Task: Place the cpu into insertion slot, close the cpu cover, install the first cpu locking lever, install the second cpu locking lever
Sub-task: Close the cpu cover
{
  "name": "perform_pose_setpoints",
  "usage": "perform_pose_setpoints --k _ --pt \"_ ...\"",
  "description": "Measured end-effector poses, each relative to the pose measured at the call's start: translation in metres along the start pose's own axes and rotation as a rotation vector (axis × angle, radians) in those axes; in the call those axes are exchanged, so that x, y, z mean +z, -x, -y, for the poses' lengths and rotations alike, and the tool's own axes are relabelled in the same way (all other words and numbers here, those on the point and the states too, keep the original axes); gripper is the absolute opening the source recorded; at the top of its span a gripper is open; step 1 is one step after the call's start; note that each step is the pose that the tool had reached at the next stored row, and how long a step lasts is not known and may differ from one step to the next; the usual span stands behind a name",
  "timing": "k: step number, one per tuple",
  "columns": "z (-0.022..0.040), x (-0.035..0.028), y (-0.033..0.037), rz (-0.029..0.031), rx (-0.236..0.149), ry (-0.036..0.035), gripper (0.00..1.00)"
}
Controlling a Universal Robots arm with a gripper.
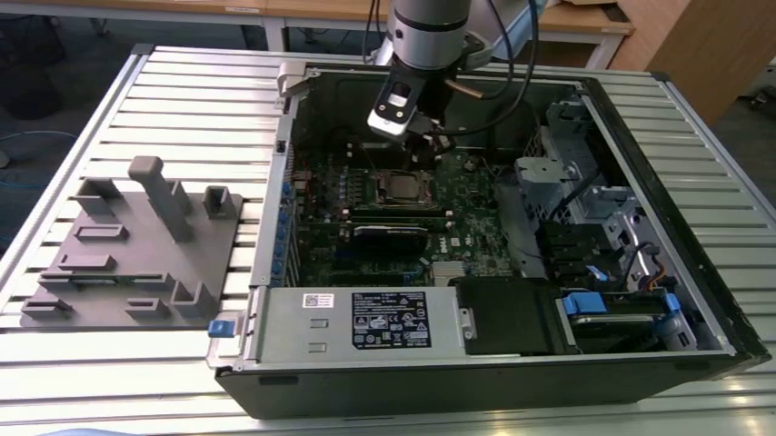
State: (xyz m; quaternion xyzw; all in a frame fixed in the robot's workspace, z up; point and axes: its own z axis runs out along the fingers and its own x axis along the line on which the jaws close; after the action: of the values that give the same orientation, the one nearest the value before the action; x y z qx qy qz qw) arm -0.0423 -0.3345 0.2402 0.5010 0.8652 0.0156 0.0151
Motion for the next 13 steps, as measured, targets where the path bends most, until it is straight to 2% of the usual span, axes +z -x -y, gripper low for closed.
perform_pose_setpoints --k 13 --pt "0.0002 0.0 -0.0001 -0.0043 -0.095 0.0012 0.1"
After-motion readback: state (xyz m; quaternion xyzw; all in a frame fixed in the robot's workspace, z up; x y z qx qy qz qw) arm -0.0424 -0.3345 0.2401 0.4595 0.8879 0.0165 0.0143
